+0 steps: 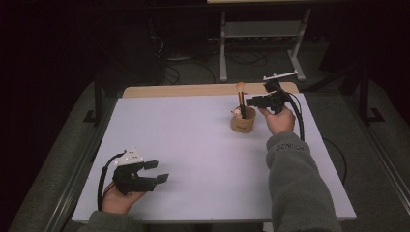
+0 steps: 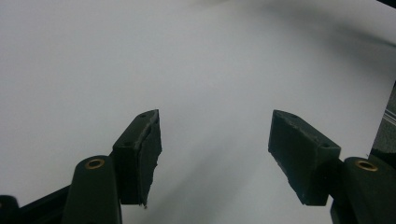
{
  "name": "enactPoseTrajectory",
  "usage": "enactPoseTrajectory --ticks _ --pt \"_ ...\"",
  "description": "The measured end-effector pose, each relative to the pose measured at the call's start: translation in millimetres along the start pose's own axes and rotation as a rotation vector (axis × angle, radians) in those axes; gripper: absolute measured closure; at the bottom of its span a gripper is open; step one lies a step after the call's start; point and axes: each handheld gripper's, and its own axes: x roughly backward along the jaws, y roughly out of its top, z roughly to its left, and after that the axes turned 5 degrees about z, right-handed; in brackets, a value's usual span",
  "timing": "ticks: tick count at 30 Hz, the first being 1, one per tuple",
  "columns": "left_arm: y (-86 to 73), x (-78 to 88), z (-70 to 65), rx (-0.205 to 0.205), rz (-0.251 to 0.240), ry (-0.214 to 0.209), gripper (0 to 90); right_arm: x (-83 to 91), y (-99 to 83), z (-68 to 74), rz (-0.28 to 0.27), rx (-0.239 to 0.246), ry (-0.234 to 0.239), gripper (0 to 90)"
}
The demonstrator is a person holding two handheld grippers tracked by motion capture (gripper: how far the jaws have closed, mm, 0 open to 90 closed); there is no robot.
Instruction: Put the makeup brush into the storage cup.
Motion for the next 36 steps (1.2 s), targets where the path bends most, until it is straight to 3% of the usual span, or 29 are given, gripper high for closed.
enactPoseTrajectory --ticks 25,36 --pt "-0.5 -1.2 -0.2 0.018 0.000 0.000 34.3 20.1 -16.8 -5.5 -0.041 -0.007 0.009 50.9" --pt "-0.8 -1.4 0.7 0.016 0.003 0.003 34.1 19.2 -23.9 -5.9 -0.042 -0.010 0.019 50.7"
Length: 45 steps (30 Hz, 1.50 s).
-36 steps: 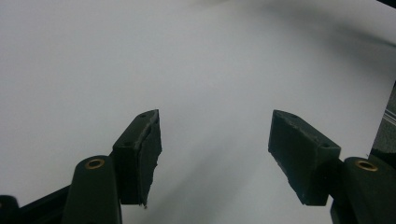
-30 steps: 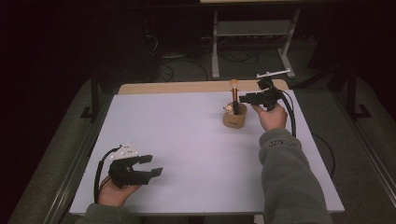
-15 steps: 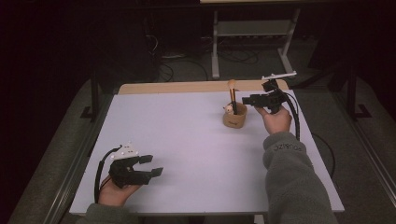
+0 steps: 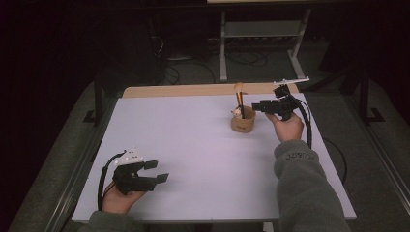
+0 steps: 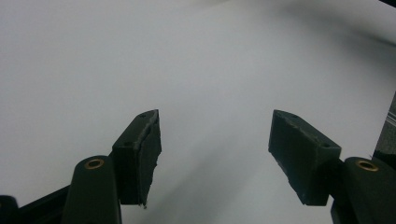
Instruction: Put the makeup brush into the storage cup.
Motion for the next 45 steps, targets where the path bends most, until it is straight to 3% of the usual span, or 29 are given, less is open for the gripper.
enactPoseTrajectory --ticks 26,45 --pt "0.8 -2.4 0.6 0.002 -0.003 -0.005 33.9 0.7 -16.5 0.9 -0.005 -0.015 0.025 50.6" --pt "0.6 -2.6 0.7 0.004 -0.002 -0.002 33.9 10.0 -42.1 21.0 0.007 0.045 0.068 46.9"
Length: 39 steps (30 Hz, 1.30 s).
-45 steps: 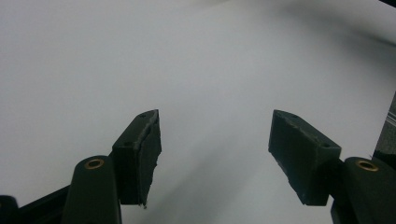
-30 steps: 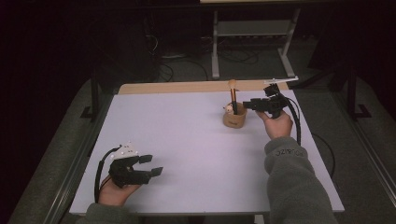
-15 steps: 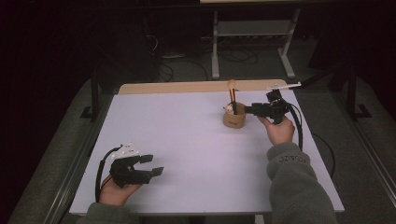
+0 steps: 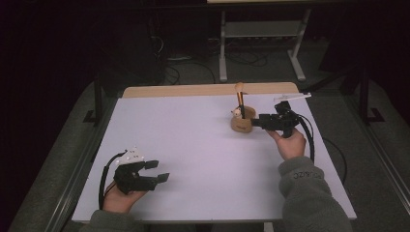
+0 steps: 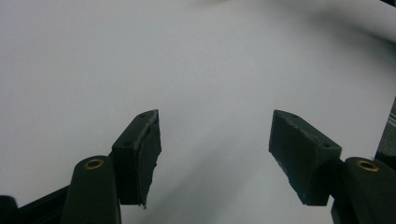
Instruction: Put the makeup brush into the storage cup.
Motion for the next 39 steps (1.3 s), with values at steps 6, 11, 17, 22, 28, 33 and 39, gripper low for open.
enactPoseTrajectory --ticks 6,11,17,22,28,33,39 --pt "-0.2 0.1 0.2 0.005 -0.003 0.001 33.9 2.1 -7.7 10.7 0.015 0.033 0.007 44.3" --pt "-0.1 -0.2 -0.6 0.007 -0.005 0.002 33.9 4.8 -13.7 17.4 0.010 0.043 0.017 40.9" --pt "-0.1 -0.3 -0.7 0.009 -0.006 0.002 33.8 7.0 -19.6 24.5 0.011 0.061 0.020 38.6" --pt "-0.7 -0.3 -0.1 0.012 -0.004 0.005 33.8 7.1 -25.6 29.0 0.007 0.070 0.029 36.6" --pt "-0.9 -0.4 0.5 0.011 -0.001 0.005 33.6 8.0 -29.4 34.4 0.014 0.088 0.024 35.7" --pt "-1.0 -0.3 0.5 0.013 -0.003 0.006 33.5 9.5 -34.1 36.0 0.011 0.088 0.029 35.4" --pt "-1.2 0.0 1.1 0.014 -0.003 0.006 33.3 10.1 -38.7 38.5 0.017 0.094 0.031 34.8"
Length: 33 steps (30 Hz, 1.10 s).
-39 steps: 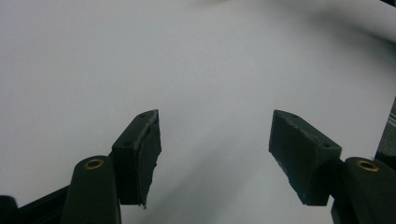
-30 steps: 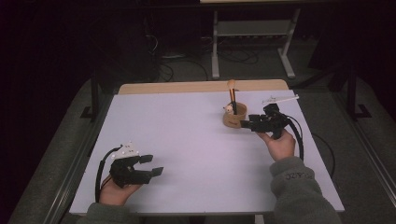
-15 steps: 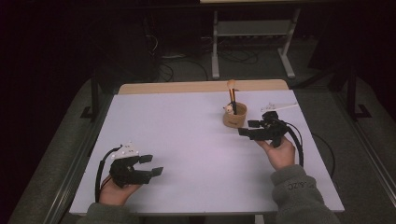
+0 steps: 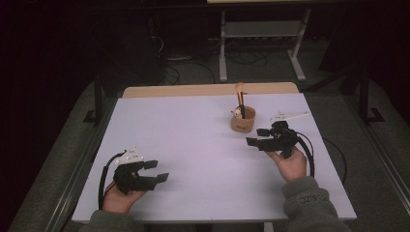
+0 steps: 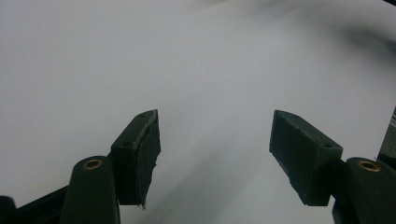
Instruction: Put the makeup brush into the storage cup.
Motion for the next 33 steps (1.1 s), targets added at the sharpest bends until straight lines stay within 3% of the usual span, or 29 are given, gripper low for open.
enactPoseTrajectory --ticks 6,18,33 --pt "0.1 0.3 0.4 -0.002 0.002 0.001 33.3 1.3 -1.4 4.1 -0.009 0.028 -0.002 34.8" --pt "0.5 -0.4 1.4 -0.014 0.004 -0.001 33.2 2.0 -7.9 4.5 -0.008 0.026 0.000 34.8" --pt "-0.1 -1.2 2.4 0.007 -0.002 -0.002 32.9 1.4 -8.0 7.4 -0.006 0.029 0.001 34.8"
